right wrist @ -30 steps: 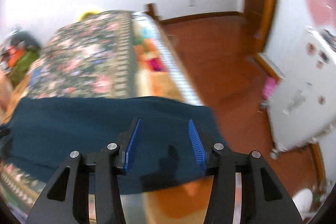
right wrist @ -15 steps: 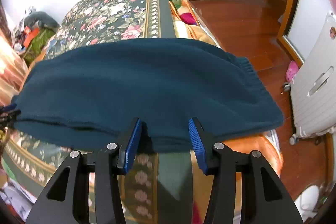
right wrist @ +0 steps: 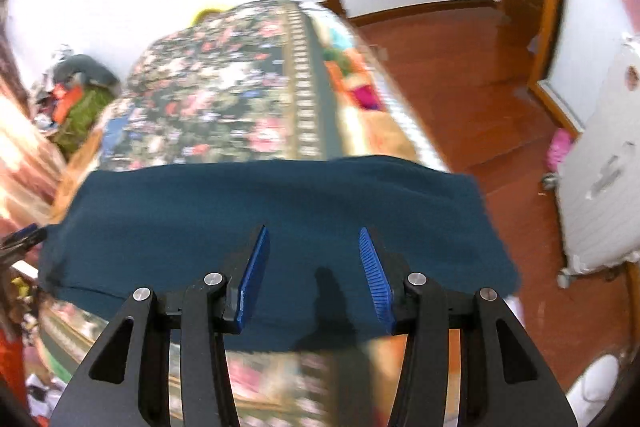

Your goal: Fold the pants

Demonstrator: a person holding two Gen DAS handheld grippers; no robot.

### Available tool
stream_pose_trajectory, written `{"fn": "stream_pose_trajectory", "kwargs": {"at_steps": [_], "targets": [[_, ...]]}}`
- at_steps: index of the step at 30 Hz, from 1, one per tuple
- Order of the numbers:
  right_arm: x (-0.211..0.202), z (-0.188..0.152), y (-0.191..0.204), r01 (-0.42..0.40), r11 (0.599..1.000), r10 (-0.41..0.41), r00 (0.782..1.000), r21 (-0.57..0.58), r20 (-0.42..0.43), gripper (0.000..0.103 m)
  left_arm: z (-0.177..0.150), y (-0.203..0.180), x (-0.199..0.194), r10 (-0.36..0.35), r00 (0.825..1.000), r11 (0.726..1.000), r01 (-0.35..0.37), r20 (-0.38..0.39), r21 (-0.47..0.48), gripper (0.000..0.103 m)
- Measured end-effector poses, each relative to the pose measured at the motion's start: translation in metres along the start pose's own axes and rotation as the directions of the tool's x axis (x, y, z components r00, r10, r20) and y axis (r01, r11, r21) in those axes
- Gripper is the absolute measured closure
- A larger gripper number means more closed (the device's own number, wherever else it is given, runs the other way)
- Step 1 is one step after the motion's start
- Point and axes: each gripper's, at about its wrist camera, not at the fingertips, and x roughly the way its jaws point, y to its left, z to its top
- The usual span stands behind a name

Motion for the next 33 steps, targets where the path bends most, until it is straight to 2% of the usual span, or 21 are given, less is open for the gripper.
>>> {"fn": "stream_pose_trajectory", "kwargs": {"at_steps": [4, 8, 10, 13, 19, 22, 24, 26, 27, 29, 30, 31, 32, 33], "targets": [[0.028, -0.008, 0.058, -0.122, 0.989, 0.118, 0.991, -0.078, -0.059, 0.060, -0.003, 0.007, 0.013, 0.000, 0.999, 1.000, 0.000, -0.032, -0.005, 0.028], [0.054, -0.030, 0.126, -0.253, 0.952, 0.227, 0.961, -0.173, -0.156, 0.060, -0.019, 0.002, 0.015, -0.038, 0.997, 0.999, 0.040, -0.063, 0.017, 0.028], [0.058, -0.037, 0.142, -0.272, 0.941, 0.238, 0.955, -0.200, -0.180, 0.060, -0.027, -0.004, 0.012, -0.068, 0.994, 0.997, 0.071, -0.084, 0.033, 0.028], [0.059, -0.046, 0.157, -0.261, 0.933, 0.214, 0.956, -0.248, -0.199, 0.047, -0.038, -0.019, 0.004, -0.130, 0.987, 0.988, 0.137, -0.093, 0.072, 0.028], [0.055, -0.057, 0.157, -0.165, 0.920, 0.096, 0.974, -0.355, -0.204, 0.046, -0.043, -0.070, 0.000, -0.209, 0.972, 0.955, 0.227, -0.108, 0.189, 0.028], [0.057, -0.060, 0.156, -0.122, 0.906, 0.044, 0.979, -0.406, -0.197, 0.046, -0.045, -0.092, 0.009, -0.219, 0.967, 0.942, 0.245, -0.132, 0.231, 0.028], [0.058, -0.061, 0.155, -0.121, 0.900, 0.049, 0.983, -0.418, -0.177, 0.052, -0.047, -0.103, 0.015, -0.211, 0.966, 0.937, 0.244, -0.150, 0.251, 0.028], [0.059, -0.060, 0.154, -0.126, 0.908, 0.064, 0.984, -0.400, -0.164, 0.068, -0.048, -0.109, 0.016, -0.192, 0.971, 0.934, 0.225, -0.141, 0.276, 0.029], [0.059, -0.059, 0.155, -0.122, 0.911, 0.066, 0.986, -0.394, -0.153, 0.073, -0.047, -0.111, 0.016, -0.190, 0.972, 0.934, 0.222, -0.138, 0.281, 0.031], [0.056, -0.060, 0.156, -0.124, 0.915, 0.077, 0.988, -0.384, -0.134, 0.084, -0.048, -0.112, 0.014, -0.188, 0.974, 0.930, 0.219, -0.129, 0.295, 0.053], [0.054, -0.059, 0.156, -0.132, 0.917, 0.088, 0.987, -0.377, -0.131, 0.086, -0.048, -0.112, 0.014, -0.185, 0.975, 0.930, 0.215, -0.126, 0.297, 0.059], [0.053, -0.060, 0.157, -0.137, 0.918, 0.094, 0.987, -0.372, -0.131, 0.088, -0.048, -0.112, 0.014, -0.179, 0.977, 0.932, 0.207, -0.120, 0.298, 0.074], [0.050, -0.060, 0.157, -0.145, 0.920, 0.104, 0.986, -0.364, -0.129, 0.089, -0.048, -0.111, 0.013, -0.172, 0.978, 0.934, 0.201, -0.120, 0.295, 0.081], [0.047, -0.061, 0.156, -0.160, 0.920, 0.120, 0.984, -0.357, -0.133, 0.090, -0.047, -0.109, 0.013, -0.176, 0.977, 0.936, 0.204, -0.120, 0.288, 0.082]]}}
